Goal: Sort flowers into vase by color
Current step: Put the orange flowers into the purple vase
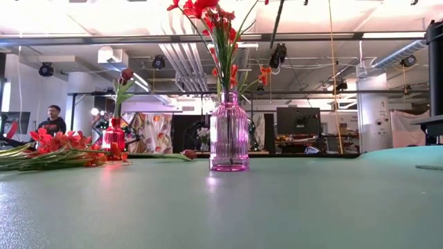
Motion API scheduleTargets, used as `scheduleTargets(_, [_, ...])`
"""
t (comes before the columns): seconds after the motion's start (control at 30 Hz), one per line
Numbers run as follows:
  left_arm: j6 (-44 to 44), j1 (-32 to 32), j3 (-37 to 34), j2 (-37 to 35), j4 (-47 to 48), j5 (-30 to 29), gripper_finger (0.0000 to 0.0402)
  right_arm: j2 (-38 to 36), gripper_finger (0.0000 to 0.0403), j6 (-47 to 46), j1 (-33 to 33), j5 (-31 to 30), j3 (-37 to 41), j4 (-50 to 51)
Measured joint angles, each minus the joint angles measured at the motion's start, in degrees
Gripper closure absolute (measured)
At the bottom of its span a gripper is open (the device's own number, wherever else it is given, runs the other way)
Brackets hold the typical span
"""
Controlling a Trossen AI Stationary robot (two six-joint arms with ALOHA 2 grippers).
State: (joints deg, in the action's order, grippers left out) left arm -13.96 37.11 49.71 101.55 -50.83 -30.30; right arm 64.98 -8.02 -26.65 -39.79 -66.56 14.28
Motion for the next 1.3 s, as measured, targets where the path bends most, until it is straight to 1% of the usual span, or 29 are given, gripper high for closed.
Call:
scheduleTargets(0.1, [0.3, -0.4, -2.9, -6.6, 5.8, 4.1, 0.0297, -1.1, 0.0385, -0.3, 1.8, 1.0, 2.4, -0.8])
scheduleTargets(0.17, [0.6, -0.4, -5.9, -12.0, 9.1, 5.9, 0.0309, -1.2, 0.0385, 0.8, 2.9, 1.0, 4.8, -4.6])
scheduleTargets(0.27, [3.1, -0.4, -10.6, -20.7, 14.9, 5.6, 0.0325, -1.0, 0.0385, 4.0, 4.4, 1.5, 8.1, -13.3])
scheduleTargets(0.37, [6.8, -0.7, -14.4, -28.7, 19.6, 5.3, 0.0338, -0.3, 0.0385, 6.1, 6.9, 5.2, 10.2, -19.1])
scheduleTargets(0.47, [9.8, -1.2, -17.3, -35.0, 23.3, 5.3, 0.0350, 0.4, 0.0385, 4.6, 9.7, 8.5, 10.5, -19.5])
scheduleTargets(0.63, [14.4, -1.8, -20.5, -42.9, 34.3, 5.3, 0.0362, 2.1, 0.0385, 2.0, 13.7, 9.9, 10.7, -20.0])
scheduleTargets(0.73, [15.4, -2.1, -21.8, -45.8, 35.7, 4.8, 0.0363, 3.4, 0.0385, 1.8, 15.3, 9.8, 10.8, -21.2])
scheduleTargets(0.9, [16.8, -2.1, -22.8, -48.7, 37.8, 1.3, 0.0363, 4.1, 0.0385, -0.3, 17.0, 11.7, 10.7, -22.2])
scheduleTargets(1.03, [16.9, -2.1, -22.5, -49.1, 42.3, -1.3, 0.0363, 4.6, 0.0385, -0.8, 16.9, 11.8, 10.7, -21.8])
scheduleTargets(1.13, [16.9, -2.1, -22.2, -49.2, 42.3, -3.7, 0.0363, 4.6, 0.0385, -1.6, 16.9, 11.8, 10.7, -21.7])
scheduleTargets(1.3, [16.3, -2.1, -22.2, -49.2, 42.4, -4.0, 0.0363, 4.6, 0.0385, -2.1, 16.9, 11.8, 10.7, -21.0])
